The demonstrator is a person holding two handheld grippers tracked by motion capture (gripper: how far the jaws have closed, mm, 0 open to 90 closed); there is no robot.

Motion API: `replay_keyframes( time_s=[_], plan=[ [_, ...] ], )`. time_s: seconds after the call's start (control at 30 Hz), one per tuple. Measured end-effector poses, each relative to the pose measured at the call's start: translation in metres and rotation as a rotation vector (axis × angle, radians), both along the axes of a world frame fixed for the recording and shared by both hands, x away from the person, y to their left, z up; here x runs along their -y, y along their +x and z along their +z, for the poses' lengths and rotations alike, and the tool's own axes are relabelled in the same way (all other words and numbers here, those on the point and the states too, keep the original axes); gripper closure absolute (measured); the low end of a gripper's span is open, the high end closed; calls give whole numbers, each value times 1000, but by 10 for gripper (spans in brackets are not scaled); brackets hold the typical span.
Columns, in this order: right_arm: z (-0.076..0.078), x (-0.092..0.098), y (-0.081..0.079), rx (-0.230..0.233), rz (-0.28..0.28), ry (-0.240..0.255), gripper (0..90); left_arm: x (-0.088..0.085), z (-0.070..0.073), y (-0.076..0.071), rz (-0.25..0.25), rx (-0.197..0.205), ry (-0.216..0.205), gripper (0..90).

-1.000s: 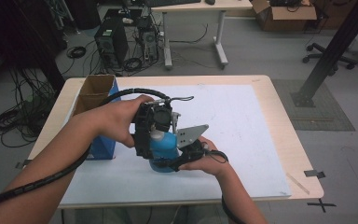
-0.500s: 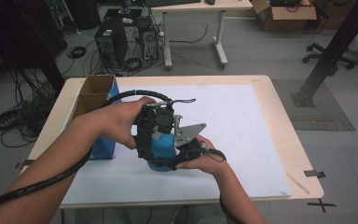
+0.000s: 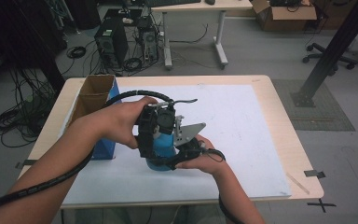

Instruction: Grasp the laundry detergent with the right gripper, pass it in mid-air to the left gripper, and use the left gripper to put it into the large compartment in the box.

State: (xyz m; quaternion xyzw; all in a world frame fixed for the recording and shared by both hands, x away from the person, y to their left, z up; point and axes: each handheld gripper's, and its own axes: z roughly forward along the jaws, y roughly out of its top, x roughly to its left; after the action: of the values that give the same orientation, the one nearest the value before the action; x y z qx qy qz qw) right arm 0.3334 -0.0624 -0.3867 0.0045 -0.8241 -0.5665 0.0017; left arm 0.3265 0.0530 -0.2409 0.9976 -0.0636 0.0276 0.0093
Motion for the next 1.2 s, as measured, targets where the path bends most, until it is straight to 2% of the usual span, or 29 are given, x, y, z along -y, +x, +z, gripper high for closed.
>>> replay_keyframes(
  time_s=[0.23,0.4,0.5,0.7,0.87,0.9,1.2],
  plan=[
    [-1,-2,0,7,1,-5,449,-1,1,-1,4,9,-1,156],
    [0,-2,-1,3,-1,-3,449,-1,1,-1,17,14,18,205],
    [1,-2,0,16,1,-3,449,0,1,-2,13,16,13,211],
    [2,-2,-2,3,-1,2,449,1,1,-3,5,20,7,226],
    [2,0,-2,6,-6,2,449,3,2,-4,2,20,9,243],
    [2,0,-1,24,-6,-3,449,4,2,-4,5,19,8,246],
    [2,1,-2,19,-8,1,449,5,2,-6,-7,32,12,283]
  ],
)
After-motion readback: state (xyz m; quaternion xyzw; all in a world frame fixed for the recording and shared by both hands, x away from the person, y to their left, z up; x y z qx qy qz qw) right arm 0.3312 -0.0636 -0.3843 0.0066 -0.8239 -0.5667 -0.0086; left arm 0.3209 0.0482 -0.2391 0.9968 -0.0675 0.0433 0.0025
